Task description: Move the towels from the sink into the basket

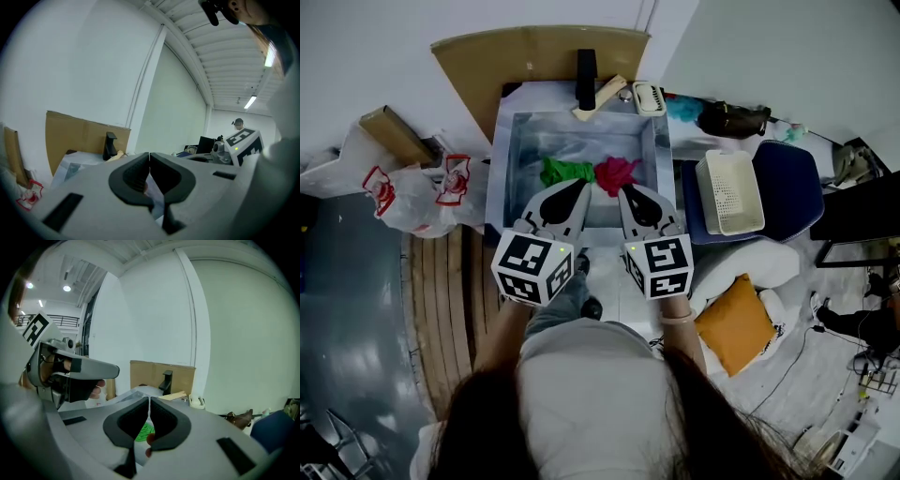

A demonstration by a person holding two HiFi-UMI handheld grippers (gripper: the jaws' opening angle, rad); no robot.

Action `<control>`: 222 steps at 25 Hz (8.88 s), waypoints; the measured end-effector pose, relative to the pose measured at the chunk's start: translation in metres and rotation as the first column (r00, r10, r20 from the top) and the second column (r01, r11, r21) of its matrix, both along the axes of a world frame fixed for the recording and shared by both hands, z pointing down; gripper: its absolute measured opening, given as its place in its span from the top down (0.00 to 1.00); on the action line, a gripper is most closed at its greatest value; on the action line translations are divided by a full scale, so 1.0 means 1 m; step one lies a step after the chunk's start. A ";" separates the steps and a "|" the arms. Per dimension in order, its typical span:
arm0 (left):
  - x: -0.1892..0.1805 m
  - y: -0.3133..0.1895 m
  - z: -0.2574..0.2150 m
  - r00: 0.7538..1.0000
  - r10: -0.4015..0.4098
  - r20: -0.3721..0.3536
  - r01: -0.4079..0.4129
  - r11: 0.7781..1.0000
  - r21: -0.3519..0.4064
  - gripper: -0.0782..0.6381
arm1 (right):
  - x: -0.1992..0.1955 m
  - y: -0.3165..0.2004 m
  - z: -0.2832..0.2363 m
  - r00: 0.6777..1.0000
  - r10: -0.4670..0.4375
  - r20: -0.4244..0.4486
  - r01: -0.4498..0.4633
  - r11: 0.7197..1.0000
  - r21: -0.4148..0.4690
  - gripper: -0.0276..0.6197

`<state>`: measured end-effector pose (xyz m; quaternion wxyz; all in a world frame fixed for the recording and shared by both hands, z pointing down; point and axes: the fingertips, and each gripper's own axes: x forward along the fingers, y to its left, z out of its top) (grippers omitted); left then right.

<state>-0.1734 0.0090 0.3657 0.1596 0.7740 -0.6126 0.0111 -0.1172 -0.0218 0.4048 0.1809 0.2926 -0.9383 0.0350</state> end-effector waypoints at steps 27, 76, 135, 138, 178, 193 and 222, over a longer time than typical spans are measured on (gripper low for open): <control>-0.045 -0.101 0.053 0.996 0.060 -0.062 -0.065 0.994 -0.088 0.88 | -0.035 -0.086 0.129 0.965 -0.011 -0.262 -0.035 0.985 -0.169 0.79; -0.057 -0.144 0.095 0.990 0.101 -0.098 -0.115 0.984 -0.140 0.88 | -0.024 -0.137 0.323 0.900 0.094 -0.427 -0.346 0.751 -0.563 0.76; 0.122 -0.144 0.024 0.996 0.084 0.003 -0.084 0.995 -0.058 0.88 | 0.139 -0.160 0.088 0.987 0.162 -0.017 -0.160 0.938 -0.309 0.77; 0.141 -0.149 0.024 0.996 0.094 0.009 -0.094 0.994 -0.058 0.88 | 0.160 -0.167 0.085 0.984 0.179 -0.013 -0.174 0.937 -0.303 0.77; 0.334 -0.247 0.052 0.968 0.249 0.015 -0.247 0.967 -0.069 0.88 | 0.415 -0.288 0.228 0.901 0.303 -0.309 -0.383 0.891 -0.244 0.76; 0.306 -0.253 0.063 0.977 0.212 0.005 -0.211 0.973 -0.093 0.88 | 0.461 -0.310 0.335 0.780 0.311 -0.543 -0.499 0.833 -0.239 0.71; 0.257 -0.208 0.044 0.982 0.189 0.020 -0.187 0.979 -0.081 0.88 | 0.381 -0.269 0.219 0.837 0.494 -0.234 -0.536 0.827 -0.170 0.87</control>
